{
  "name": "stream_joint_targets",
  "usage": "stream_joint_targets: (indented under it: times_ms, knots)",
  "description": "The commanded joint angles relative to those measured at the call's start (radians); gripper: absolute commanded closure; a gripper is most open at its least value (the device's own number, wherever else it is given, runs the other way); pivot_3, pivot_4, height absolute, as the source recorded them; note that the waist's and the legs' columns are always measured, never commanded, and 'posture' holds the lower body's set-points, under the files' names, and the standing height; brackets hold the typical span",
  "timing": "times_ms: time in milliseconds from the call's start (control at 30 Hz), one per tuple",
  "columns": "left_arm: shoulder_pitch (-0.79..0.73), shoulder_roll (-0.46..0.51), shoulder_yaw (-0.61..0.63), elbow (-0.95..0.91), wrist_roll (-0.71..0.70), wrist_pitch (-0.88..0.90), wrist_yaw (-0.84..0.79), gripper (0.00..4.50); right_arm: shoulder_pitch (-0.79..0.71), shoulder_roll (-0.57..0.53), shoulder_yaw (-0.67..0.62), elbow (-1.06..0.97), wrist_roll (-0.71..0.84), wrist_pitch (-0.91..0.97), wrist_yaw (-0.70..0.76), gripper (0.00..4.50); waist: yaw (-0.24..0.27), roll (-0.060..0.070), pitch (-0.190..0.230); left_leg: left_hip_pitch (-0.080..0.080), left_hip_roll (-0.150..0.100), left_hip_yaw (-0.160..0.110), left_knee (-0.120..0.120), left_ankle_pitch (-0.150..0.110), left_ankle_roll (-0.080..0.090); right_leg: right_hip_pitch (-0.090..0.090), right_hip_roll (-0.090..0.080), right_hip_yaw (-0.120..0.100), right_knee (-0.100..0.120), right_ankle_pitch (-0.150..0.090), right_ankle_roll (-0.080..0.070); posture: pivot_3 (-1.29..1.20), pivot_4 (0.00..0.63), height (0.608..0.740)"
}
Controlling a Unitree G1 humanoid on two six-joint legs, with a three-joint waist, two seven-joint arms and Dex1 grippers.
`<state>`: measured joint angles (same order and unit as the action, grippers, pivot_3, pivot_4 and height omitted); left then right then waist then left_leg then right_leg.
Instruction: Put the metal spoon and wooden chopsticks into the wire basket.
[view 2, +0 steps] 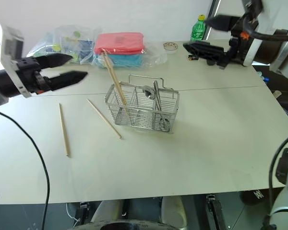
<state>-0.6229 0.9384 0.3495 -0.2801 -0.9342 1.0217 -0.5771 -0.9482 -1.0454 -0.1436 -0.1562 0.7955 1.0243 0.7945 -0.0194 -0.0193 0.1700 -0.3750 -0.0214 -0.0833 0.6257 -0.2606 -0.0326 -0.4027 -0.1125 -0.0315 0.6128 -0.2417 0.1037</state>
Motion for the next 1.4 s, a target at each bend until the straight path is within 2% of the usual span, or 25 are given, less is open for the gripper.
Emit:
stream_joint_targets:
  times_ms: [33,100,200,333,500,700,1200,1300,1400]
  knots:
    - [-0.016,-0.023,0.052,0.102,0.082,0.118,0.223,0.00,-0.027,-0.039,-0.019,-0.061,0.087,0.136,0.030,0.06,0.003,0.000,0.000,0.000,0.000,0.000,0.000,0.000,0.000,0.000,0.000,0.000,0.000,0.000,0.000,0.00,0.150,0.692]
    - [-0.054,-0.059,0.053,0.177,0.137,0.236,0.367,0.00,0.000,-0.051,-0.033,-0.107,0.114,0.159,0.051,0.06,0.009,0.000,0.000,0.000,0.000,-0.001,0.001,0.000,0.000,0.000,0.000,0.000,0.001,0.000,0.001,0.00,0.150,0.692]
    - [-0.139,-0.152,0.085,0.308,0.253,0.435,0.558,0.00,0.001,-0.015,-0.045,-0.118,0.123,0.180,0.008,0.06,0.013,-0.003,0.000,0.000,-0.001,-0.002,0.002,0.000,0.000,0.001,0.000,-0.001,0.001,0.000,0.007,0.00,0.150,0.692]
    - [-0.242,-0.222,0.061,0.484,0.379,0.505,0.641,0.00,-0.008,0.041,-0.051,-0.105,0.123,0.191,-0.046,0.06,0.010,-0.010,0.002,-0.001,-0.003,-0.002,0.003,0.001,-0.002,0.001,-0.001,0.000,0.000,0.005,0.008,0.00,0.150,0.692]
    - [-0.377,-0.245,0.002,0.748,0.522,0.418,0.676,0.00,0.002,0.087,-0.065,-0.099,0.124,0.197,-0.095,0.06,0.011,-0.010,0.002,-0.005,-0.004,-0.002,0.002,0.002,-0.005,-0.003,-0.002,0.000,0.001,0.006,0.009,0.00,0.150,0.692]
    - [-0.468,-0.272,0.019,0.986,0.606,0.325,0.690,0.00,0.010,0.121,-0.109,-0.103,0.146,0.219,-0.160,0.06,0.010,-0.010,0.002,-0.005,-0.004,-0.001,0.001,0.003,-0.006,-0.004,-0.004,0.000,0.001,0.006,0.009,0.00,0.150,0.692]
    - [-0.546,-0.335,0.014,1.320,0.677,0.125,0.671,0.00,0.042,0.158,-0.185,-0.156,0.202,0.257,-0.280,0.06,0.011,-0.009,0.001,-0.005,-0.005,-0.001,0.002,0.003,-0.007,-0.004,-0.005,-0.001,0.002,0.008,0.012,0.00,0.150,0.692]
    - [-0.557,-0.336,0.023,1.355,0.674,0.113,0.671,0.90,0.052,0.156,-0.192,-0.158,0.206,0.255,-0.295,0.00,0.012,-0.009,0.001,-0.003,-0.005,-0.001,0.002,0.003,-0.007,-0.002,-0.005,-0.001,0.002,0.008,0.012,0.00,0.150,0.692]
    - [-0.564,-0.335,0.029,1.374,0.677,0.108,0.676,2.37,0.066,0.146,-0.196,-0.168,0.216,0.259,-0.294,0.00,0.017,-0.009,0.001,-0.002,-0.005,-0.001,0.003,0.004,-0.007,-0.001,-0.006,-0.001,0.002,0.008,0.012,0.00,0.150,0.692]
